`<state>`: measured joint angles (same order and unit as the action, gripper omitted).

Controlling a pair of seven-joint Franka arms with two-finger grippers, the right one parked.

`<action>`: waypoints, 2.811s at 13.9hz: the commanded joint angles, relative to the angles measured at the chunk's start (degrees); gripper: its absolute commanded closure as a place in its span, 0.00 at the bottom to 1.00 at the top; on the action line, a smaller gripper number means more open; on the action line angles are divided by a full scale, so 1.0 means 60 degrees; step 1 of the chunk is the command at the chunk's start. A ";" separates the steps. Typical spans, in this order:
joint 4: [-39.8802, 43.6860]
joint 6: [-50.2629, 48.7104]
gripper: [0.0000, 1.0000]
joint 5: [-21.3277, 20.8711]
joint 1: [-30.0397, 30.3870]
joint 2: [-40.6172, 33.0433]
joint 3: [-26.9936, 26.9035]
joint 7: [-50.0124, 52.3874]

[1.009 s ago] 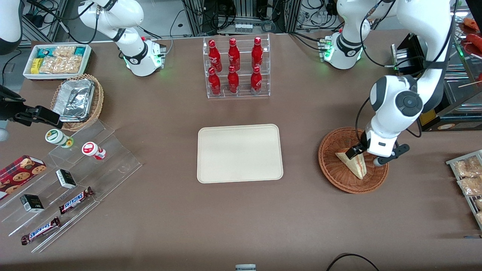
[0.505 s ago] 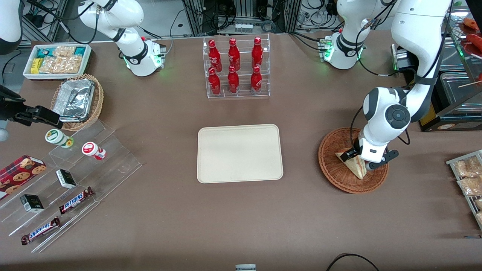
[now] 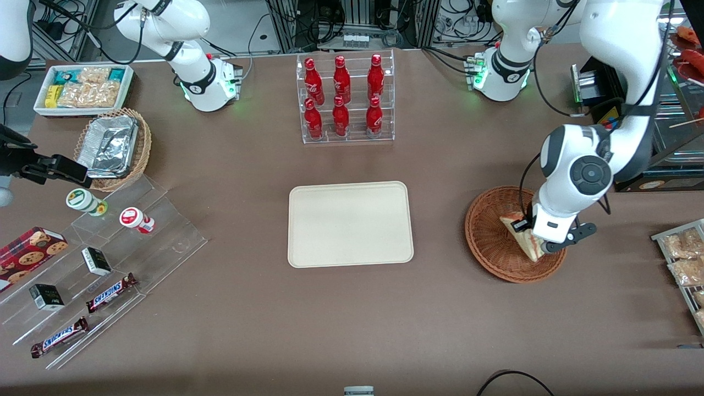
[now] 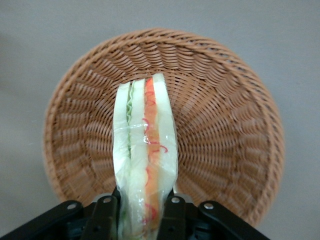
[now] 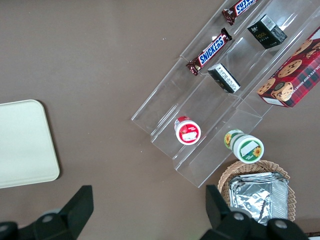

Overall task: Place sandwich from basket to tray
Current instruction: 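Lower the left gripper and close it on the sandwich's pointed end, then lift the sandwich and carry it over the cream tray, then lower the sandwich onto the tray and open the left gripper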

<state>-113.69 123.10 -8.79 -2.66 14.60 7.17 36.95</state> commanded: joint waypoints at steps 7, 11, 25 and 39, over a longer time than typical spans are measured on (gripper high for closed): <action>0.4209 -0.2587 1.00 -0.0175 -0.0578 0.1372 0.3095 0.0872; 0.5469 -0.1931 1.00 -0.0292 -0.2554 0.2881 0.3024 0.1032; 0.6263 0.0343 1.00 -0.2635 -0.4697 0.5769 0.2746 0.3333; 0.6205 -0.0799 0.00 -0.2228 -0.4421 0.3943 0.2686 0.5160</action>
<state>-74.78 120.56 -23.38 -30.07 43.61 23.80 63.83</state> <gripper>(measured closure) 0.044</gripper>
